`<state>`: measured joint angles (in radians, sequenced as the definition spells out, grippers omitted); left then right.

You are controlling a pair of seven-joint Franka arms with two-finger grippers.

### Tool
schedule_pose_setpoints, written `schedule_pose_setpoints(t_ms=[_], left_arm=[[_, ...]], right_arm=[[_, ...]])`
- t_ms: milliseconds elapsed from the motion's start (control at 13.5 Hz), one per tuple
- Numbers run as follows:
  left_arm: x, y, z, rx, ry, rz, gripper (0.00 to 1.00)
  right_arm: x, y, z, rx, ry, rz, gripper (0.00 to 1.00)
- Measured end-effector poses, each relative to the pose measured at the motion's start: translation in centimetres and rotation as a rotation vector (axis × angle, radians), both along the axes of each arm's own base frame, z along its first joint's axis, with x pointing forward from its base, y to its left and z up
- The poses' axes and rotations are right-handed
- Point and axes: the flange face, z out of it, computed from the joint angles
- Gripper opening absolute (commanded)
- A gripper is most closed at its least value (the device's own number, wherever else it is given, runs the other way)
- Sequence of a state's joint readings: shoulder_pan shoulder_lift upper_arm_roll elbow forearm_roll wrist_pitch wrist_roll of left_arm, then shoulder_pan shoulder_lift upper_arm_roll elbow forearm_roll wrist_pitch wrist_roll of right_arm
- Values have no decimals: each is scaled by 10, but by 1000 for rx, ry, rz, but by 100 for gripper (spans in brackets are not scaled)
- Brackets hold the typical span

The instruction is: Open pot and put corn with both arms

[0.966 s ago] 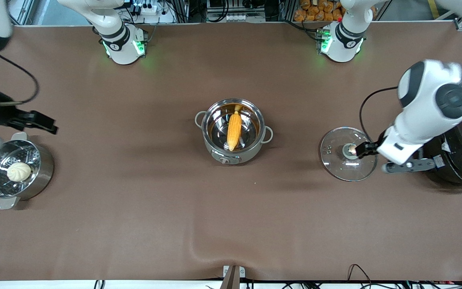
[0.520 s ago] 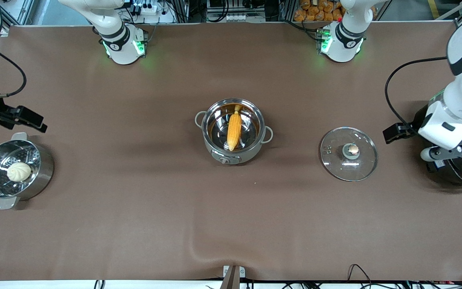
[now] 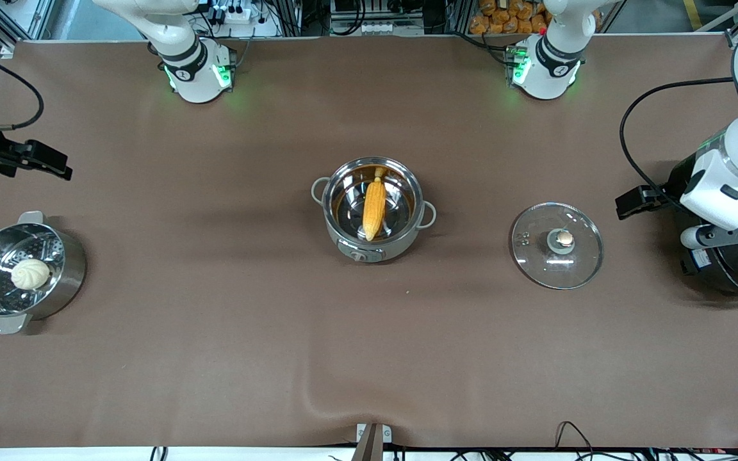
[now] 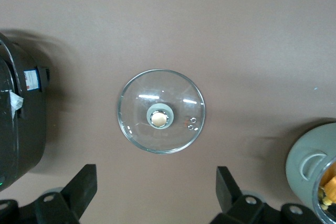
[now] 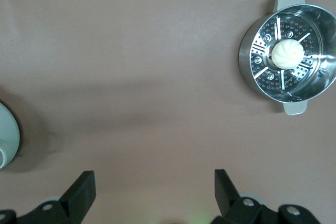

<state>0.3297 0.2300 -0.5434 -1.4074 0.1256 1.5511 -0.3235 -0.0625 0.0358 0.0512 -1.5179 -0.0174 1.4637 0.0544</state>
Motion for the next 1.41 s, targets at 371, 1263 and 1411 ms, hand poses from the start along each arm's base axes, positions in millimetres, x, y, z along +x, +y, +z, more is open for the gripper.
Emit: schedule_pose_setpoints(t_ms=[371,1263,1411], left_arm=[[-5,15,15,-26,-10,-14,100],[-29,-4,45,26,-22,-33,100],[-29,-4,44,30,-20,-30,100]], right_arm=[[-4,-2,18,0,-14,-4,100],[-3,0,18,22,-23,-2,100],[-3,0,18,23,-24,-2,100]])
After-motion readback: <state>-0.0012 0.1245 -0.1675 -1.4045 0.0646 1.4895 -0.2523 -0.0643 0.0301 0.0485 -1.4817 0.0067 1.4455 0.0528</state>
